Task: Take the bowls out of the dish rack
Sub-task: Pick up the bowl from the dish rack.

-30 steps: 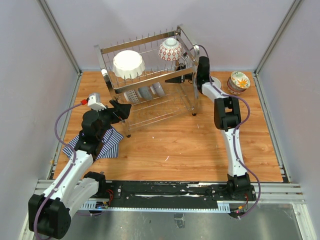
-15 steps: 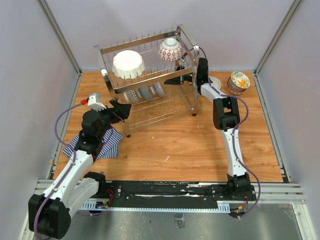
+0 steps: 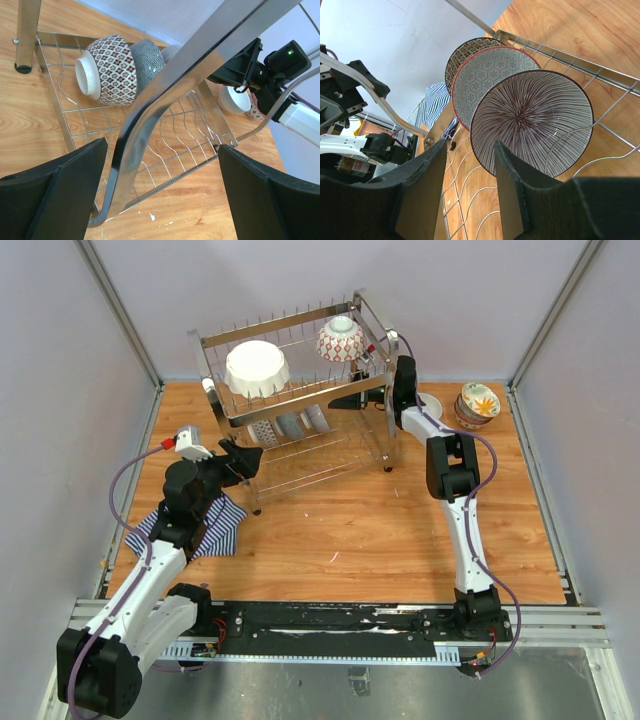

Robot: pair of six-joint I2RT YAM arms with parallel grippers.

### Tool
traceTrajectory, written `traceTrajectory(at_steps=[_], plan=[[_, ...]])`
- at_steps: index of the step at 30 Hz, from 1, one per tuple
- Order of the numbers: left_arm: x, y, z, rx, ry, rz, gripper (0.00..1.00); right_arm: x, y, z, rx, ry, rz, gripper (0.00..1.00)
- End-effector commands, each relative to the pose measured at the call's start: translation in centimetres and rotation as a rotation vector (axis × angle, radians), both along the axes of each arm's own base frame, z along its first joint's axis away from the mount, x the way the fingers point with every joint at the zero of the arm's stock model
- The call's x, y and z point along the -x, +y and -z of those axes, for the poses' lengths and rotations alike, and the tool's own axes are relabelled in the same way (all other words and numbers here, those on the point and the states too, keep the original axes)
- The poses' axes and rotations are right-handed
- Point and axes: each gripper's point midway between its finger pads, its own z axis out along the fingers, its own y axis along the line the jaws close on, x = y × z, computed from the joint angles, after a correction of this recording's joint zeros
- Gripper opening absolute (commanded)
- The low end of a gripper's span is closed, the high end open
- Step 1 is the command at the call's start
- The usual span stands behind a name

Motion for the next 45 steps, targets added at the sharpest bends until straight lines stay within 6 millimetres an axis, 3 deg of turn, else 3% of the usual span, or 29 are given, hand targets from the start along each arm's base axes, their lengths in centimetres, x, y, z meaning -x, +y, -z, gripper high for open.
traceTrajectory(at_steps=[1, 8, 20, 28, 32, 40, 41, 45], plan=[[0.0, -0.3, -0.5, -0.004, -0.027, 0.011, 0.98, 0.9, 1.4, 0.1, -0.008, -0.018, -0.035, 0.44], [0.0, -0.3, -0.6, -0.004, -0.03, 0.009, 0.98, -0.1, -0.9, -1.4, -0.016, -0.048, 0.018, 0.44], [0.0, -0.2, -1.0, -0.002, -0.034, 0.007, 0.98, -3.0, -7.0, -4.6, -0.033, -0.1, 0.145, 0.44], [-0.1, -0.3, -1.2, 0.001, -0.036, 0.008, 0.98, -5.4, -13.1, -6.8, -0.04, -0.124, 0.322, 0.43], [-0.1, -0.3, -1.3, 0.003, -0.039, 0.01, 0.98, -5.5, -16.1, -7.9, -0.038, -0.137, 0.45, 0.43], [0.1, -0.3, -1.6, 0.01, -0.047, 0.006, 0.98, -3.8, -20.2, -8.0, 0.252, -0.183, 0.781, 0.47], [0.2, -0.2, -1.7, 0.013, -0.05, 0.004, 0.98, -3.0, -20.7, -9.1, 0.271, -0.2, 0.824, 0.49], [0.6, 0.0, -1.8, 0.03, -0.05, -0.007, 0.98, 0.4, -22.6, -10.3, 0.327, -0.2, 0.984, 0.55]])
